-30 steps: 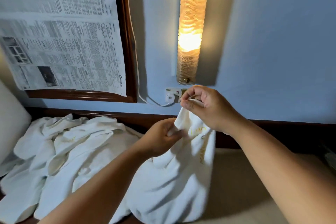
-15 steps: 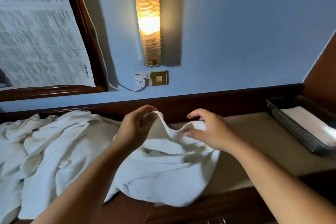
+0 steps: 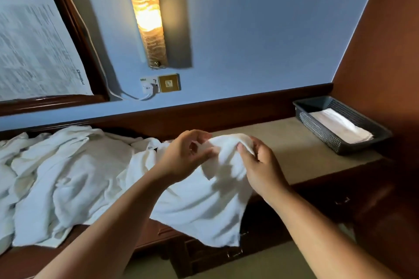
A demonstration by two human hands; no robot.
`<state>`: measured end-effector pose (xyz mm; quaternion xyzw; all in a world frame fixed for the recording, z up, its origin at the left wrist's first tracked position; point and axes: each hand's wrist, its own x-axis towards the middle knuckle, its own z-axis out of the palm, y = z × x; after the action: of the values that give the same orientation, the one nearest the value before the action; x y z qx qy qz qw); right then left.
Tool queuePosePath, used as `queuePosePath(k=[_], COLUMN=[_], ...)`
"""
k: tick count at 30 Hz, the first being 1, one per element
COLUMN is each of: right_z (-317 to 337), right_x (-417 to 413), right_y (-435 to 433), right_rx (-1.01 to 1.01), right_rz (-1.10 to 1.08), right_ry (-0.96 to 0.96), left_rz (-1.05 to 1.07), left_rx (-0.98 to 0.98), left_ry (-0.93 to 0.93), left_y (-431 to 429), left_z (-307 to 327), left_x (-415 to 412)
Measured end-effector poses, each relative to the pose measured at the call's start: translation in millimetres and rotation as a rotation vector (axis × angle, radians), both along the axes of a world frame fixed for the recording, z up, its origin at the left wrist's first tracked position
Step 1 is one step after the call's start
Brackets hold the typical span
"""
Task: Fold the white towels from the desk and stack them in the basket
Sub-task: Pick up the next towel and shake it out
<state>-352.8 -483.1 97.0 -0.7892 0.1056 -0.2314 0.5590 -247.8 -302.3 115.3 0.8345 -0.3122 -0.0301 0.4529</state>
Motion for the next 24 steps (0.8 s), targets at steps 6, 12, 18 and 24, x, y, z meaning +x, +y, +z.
queuePosePath(k=[6,12,18,24], right_z=[40.1,66.6,68.4,39.1], right_x=[-120.0,-261.5,-372.7,-410.3], right_y=[-103.0,-242.7,-318.1,-331.9], right_rx=[0.003,0.192,0.126,0.003], right_rz=[-0.068,-0.455,-0.594,-0.346], right_ry=[-0.206,-0.364,-0.246,0.037], left_rz=[-0.262,-0.561,-0.393,-0.432], left_rx=[-0.016,-0.231,-0.342,-0.189], left_ry=[0.130,0.475,0.114,-0.294], left_y=[-122.5,-260.9,-349.8,-370.4], left_z=[-6.7,-11.8,-17.1,33.0], left_x=[-102.1,-234.6,-325.2,-343.1])
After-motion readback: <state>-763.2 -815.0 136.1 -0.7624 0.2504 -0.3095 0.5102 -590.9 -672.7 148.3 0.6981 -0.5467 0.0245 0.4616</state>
